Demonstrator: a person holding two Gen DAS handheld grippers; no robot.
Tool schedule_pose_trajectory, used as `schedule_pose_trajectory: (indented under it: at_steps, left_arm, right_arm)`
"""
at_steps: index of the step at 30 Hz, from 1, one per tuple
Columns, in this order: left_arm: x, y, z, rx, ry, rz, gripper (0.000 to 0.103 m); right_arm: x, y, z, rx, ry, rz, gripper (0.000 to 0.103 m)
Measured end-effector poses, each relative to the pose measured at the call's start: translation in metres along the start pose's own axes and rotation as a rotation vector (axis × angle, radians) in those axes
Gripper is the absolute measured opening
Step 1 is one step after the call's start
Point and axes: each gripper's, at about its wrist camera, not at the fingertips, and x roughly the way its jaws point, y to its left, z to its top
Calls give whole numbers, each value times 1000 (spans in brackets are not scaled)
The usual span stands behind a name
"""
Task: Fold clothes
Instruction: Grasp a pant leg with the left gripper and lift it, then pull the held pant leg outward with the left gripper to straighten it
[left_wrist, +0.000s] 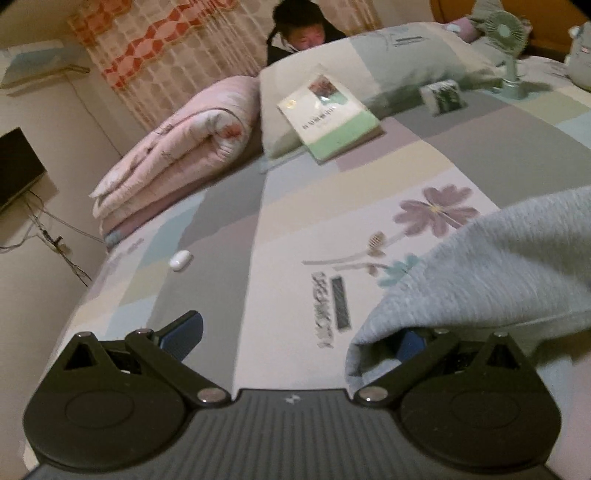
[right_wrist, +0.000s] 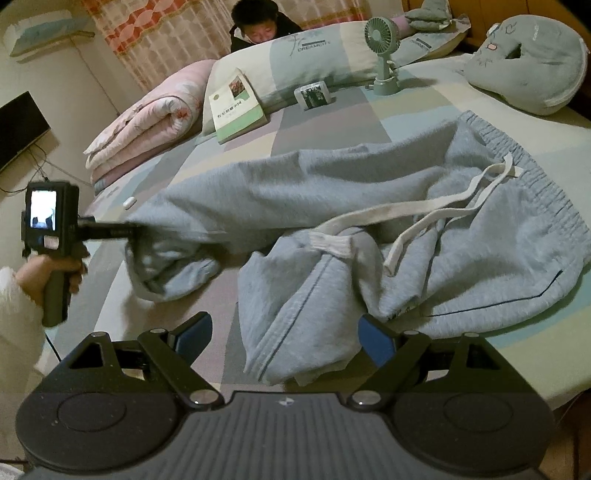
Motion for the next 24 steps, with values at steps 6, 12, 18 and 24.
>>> schedule_pose_trajectory:
  at_steps: [6, 12, 18, 24]
  left_arm:
    - [16, 7, 22, 5, -47, 46, 103]
    - [20, 13, 54, -5, -110, 75, 103]
    - [4, 17, 79, -6, -190, 64, 103]
    - [-19, 8, 69, 44, -229, -56, 102]
  right_arm:
    - [6, -3, 2, 9, 14, -16, 90]
    - [10, -7, 4, 21, 22, -29, 90]
    - [11, -6, 4, 27, 25, -34, 90]
    - [13, -3, 5, 27, 32, -28, 90]
